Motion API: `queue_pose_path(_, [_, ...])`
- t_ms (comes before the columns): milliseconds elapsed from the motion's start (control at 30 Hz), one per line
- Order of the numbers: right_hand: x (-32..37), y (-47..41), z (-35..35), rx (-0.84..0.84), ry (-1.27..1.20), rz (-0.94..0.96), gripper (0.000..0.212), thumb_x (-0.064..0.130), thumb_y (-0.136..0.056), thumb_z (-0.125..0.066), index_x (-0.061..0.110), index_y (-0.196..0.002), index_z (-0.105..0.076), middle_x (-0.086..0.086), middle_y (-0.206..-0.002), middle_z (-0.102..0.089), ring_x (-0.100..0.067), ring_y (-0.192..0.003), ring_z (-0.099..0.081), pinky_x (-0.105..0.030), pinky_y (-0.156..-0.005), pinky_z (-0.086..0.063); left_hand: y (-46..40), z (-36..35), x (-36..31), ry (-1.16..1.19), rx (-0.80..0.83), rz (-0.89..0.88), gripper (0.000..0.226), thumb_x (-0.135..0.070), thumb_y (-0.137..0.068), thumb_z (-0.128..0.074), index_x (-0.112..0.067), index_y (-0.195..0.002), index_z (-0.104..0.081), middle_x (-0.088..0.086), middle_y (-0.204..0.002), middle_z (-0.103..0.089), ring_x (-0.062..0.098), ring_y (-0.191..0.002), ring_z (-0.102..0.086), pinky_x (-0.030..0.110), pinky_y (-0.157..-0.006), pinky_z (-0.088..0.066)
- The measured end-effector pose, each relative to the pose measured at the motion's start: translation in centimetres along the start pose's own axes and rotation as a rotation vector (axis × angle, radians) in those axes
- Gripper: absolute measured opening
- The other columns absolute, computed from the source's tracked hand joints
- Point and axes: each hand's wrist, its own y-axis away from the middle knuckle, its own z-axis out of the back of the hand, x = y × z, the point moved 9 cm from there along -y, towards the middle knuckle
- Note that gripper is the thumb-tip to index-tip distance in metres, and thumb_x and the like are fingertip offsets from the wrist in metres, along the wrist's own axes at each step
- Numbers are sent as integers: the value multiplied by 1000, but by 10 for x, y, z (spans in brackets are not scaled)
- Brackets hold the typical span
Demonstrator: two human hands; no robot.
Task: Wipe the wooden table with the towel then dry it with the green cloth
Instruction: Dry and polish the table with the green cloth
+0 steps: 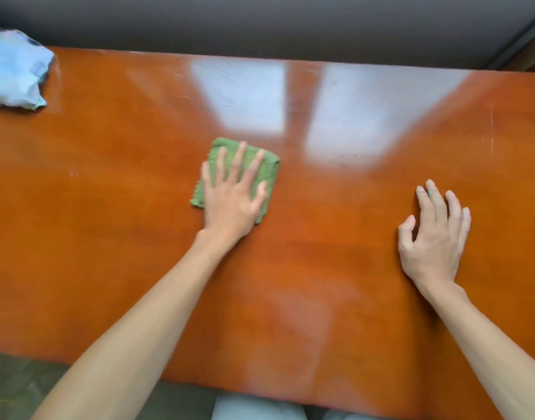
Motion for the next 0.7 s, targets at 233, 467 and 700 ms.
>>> queue_pose_path(233, [7, 3, 7, -42, -36, 40, 51, 30, -97, -35, 14, -145, -42, -8, -157, -36, -30, -147, -26, -49, -123, -7, 113, 11, 148, 60, -73, 510, 60, -47, -99, -17, -34, -158, -15, 3, -167, -10, 36, -153, -5, 69, -116, -7])
queue_pose_path(467, [113, 14, -4, -16, -161, 141, 52, 14, -94, -43, 10, -145, -43, -10, -158, -35, -33, -148, -24, -49, -123, -9, 135, -23, -4, 5, -28, 136, 58, -43, -97, -33, -34, -154, -30, 6, -165, -22, 42, -150, -19, 76, -111, -13])
queue_pose_path(700, [241, 29, -38, 94, -346, 266, 52, 7, -94, -43, 4, -145, -44, -13, -157, -35, -32, -148, -28, -47, -122, -19, 44, -7, -7, -9, -8, -80, 55, -49, -101, -32, -37, -154, -32, 0, -165, -21, 35, -152, -16, 63, -119, -10])
